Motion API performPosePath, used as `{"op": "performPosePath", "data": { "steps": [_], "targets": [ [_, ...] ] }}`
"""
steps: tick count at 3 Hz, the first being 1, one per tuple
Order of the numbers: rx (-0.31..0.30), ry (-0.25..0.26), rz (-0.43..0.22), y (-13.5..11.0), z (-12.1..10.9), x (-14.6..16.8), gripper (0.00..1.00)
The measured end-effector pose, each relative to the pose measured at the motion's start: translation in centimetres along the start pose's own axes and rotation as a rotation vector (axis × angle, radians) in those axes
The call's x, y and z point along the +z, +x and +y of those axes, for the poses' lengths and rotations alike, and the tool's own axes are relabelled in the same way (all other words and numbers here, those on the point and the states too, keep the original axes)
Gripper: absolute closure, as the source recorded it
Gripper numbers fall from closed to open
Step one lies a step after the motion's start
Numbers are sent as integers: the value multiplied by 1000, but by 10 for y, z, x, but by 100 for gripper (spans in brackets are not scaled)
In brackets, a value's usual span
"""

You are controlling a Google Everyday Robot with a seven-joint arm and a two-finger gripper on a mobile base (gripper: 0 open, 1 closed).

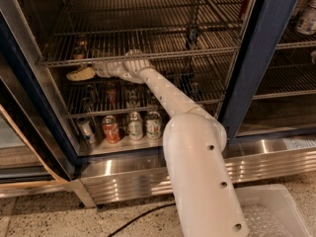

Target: Pick orange can from top shelf of fridge

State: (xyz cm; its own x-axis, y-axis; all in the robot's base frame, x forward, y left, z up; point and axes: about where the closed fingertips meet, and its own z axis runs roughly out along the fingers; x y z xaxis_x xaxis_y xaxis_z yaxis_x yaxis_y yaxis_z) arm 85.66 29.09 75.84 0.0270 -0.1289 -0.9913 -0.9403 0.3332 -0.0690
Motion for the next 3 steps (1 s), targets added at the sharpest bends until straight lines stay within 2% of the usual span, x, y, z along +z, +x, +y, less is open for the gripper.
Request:
{"op": "performPosePath", "data": {
  "steps": [2, 3],
  "targets": [
    [6, 7, 7, 5, -3, 1, 12],
    [6, 7, 7, 5, -2, 1, 23]
  ]
}}
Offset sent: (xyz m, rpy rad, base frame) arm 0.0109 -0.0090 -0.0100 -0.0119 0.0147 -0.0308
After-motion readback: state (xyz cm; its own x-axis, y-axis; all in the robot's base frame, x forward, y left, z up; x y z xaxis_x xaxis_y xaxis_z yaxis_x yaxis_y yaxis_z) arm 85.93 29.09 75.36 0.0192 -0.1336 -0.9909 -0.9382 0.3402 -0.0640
